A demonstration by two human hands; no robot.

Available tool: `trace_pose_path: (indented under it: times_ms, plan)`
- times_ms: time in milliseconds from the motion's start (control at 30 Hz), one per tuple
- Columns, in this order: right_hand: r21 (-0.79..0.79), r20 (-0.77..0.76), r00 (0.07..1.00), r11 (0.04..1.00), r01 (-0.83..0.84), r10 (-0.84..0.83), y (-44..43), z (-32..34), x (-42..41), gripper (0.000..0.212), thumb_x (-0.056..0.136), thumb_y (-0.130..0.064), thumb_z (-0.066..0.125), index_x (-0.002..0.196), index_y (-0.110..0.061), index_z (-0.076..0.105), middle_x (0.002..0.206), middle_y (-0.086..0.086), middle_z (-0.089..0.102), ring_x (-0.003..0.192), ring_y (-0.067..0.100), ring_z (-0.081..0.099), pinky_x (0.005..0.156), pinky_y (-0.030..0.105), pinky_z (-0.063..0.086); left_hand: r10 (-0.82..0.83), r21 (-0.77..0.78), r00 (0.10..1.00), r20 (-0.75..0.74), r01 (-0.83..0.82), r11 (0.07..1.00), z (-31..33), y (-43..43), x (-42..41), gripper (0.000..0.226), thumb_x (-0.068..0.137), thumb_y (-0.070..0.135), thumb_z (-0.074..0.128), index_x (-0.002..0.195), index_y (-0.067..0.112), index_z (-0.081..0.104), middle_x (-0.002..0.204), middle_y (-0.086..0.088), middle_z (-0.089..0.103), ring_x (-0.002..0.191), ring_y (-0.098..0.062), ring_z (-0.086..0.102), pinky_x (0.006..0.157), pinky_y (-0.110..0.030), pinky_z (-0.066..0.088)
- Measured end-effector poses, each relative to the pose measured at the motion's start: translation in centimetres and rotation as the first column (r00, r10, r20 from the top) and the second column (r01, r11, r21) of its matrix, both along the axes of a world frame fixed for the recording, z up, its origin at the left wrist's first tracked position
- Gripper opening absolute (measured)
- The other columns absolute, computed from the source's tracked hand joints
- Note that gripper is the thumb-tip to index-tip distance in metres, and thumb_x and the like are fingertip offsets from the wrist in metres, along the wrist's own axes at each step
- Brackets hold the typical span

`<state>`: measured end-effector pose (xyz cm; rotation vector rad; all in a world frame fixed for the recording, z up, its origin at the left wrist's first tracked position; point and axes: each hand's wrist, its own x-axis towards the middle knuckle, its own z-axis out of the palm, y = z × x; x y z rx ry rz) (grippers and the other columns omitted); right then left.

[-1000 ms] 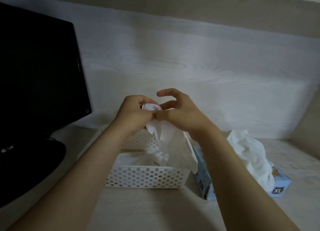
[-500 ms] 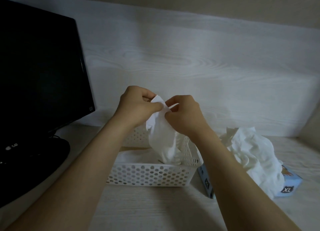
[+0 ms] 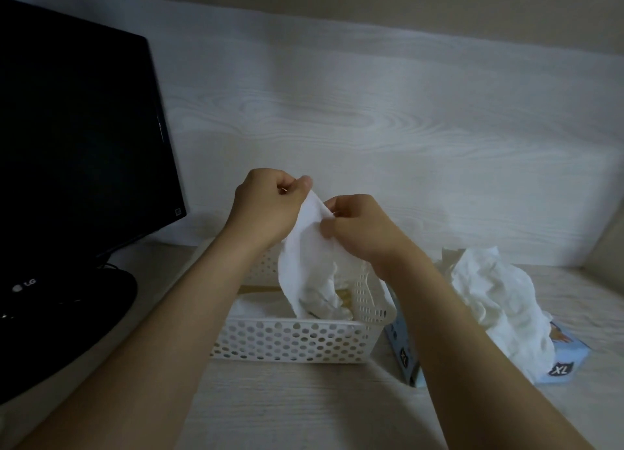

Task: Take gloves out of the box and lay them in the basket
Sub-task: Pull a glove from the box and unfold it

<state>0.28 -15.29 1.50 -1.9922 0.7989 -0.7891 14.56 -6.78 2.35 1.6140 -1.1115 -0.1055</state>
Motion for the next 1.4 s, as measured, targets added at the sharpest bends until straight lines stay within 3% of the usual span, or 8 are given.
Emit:
trace_pose_path:
  times_ms: [167,333,567,700,833,1033,1267,1400]
  plan:
    - [-0.03,-0.116,0.99,0.997,0.075,-0.078,-0.6,0.1,-0.8,0.018,0.081,-0.003,0.053,0.077,0.012,0.062,0.063,0.019,0.056,0.056,0.021,0.053,0.056,0.028,0.04,0.092,-0.033,0.983,0.158,-0.088,0.996,0.0,0.0,-0.6,0.037,0.107,0.04,0.054,0.09,0.009,0.065,0.074,0.003,0.06,0.07,-0.012,0.055,0.061,-0.025,0.04]
    - [0.15,-0.005,0.986,0.975,0.164,-0.165,-0.7,0.4,-1.1,0.007,0.076,-0.01,0.056,0.069,-0.011,0.057,0.062,0.006,0.049,0.056,0.02,0.045,0.052,0.027,0.036,0.016,-0.006,0.999,0.028,-0.016,1.0,0.4,0.2,-0.8,0.041,0.109,0.036,0.051,0.089,0.002,0.062,0.066,0.0,0.057,0.053,-0.01,0.056,0.052,-0.025,0.044]
    - [0.05,-0.188,0.976,0.992,0.119,-0.108,-1.1,-0.1,-1.2,0.023,0.075,-0.023,0.071,0.079,-0.001,0.071,0.071,0.018,0.062,0.063,0.027,0.053,0.056,0.034,0.042,0.055,0.414,0.997,0.053,-0.072,0.908,0.3,1.2,0.8,0.035,0.112,0.027,0.044,0.095,-0.001,0.057,0.087,-0.02,0.064,0.064,-0.031,0.069,0.043,-0.031,0.054]
    - [-0.162,-0.376,0.921,0.986,0.04,-0.1,-0.9,-1.5,-0.2,0.01,0.087,-0.025,0.078,0.09,-0.017,0.082,0.076,0.005,0.078,0.063,0.015,0.072,0.05,0.022,0.054,-0.041,0.759,0.958,0.283,-0.198,0.62,-2.4,0.4,3.0,0.014,0.101,0.001,0.051,0.106,0.001,0.064,0.102,-0.018,0.063,0.082,-0.034,0.066,0.049,-0.033,0.057]
    - [-0.255,-0.381,0.917,0.967,0.016,-0.116,-0.9,-3.7,1.2,0.003,0.092,-0.011,0.076,0.093,-0.01,0.078,0.077,0.008,0.077,0.058,0.017,0.075,0.056,0.027,0.061,-0.118,0.858,0.912,0.392,-0.316,0.405,-4.4,0.2,4.8,0.043,0.103,0.003,0.045,0.145,0.007,0.055,0.138,-0.01,0.058,0.096,-0.026,0.056,0.078,-0.033,0.052]
    - [-0.43,-0.405,0.884,0.902,0.041,-0.233,-1.9,-5.0,2.3,0.022,0.083,-0.024,0.089,0.097,-0.022,0.072,0.1,0.01,0.07,0.08,0.024,0.071,0.08,0.042,0.064,-0.138,0.87,0.887,0.44,-0.383,0.309,-5.1,0.6,4.7,0.048,0.105,0.006,0.048,0.153,0.004,0.045,0.154,-0.012,0.047,0.133,-0.028,0.053,0.109,-0.037,0.046]
    - [-0.32,-0.618,0.783,0.931,-0.176,-0.065,-0.2,-3.0,1.2,0.015,0.085,-0.021,0.087,0.098,-0.019,0.08,0.073,-0.006,0.069,0.059,0.012,0.07,0.059,0.026,0.059,-0.191,0.803,0.796,0.575,-0.505,0.316,-3.4,1.0,2.8,0.049,0.101,0.015,0.057,0.149,0.01,0.05,0.152,-0.01,0.049,0.137,-0.029,0.051,0.107,-0.039,0.047]
    - [-0.365,-0.723,0.683,0.897,-0.249,-0.104,-0.1,-3.6,1.3,0.032,0.082,-0.014,0.087,0.113,-0.02,0.078,0.092,0.0,0.069,0.079,0.02,0.072,0.072,0.033,0.062,-0.44,0.903,0.789,0.43,-0.366,0.226,-3.6,0.8,1.9,0.054,0.101,0.043,0.066,0.145,0.012,0.056,0.147,-0.006,0.057,0.126,-0.027,0.059,0.106,-0.038,0.051]
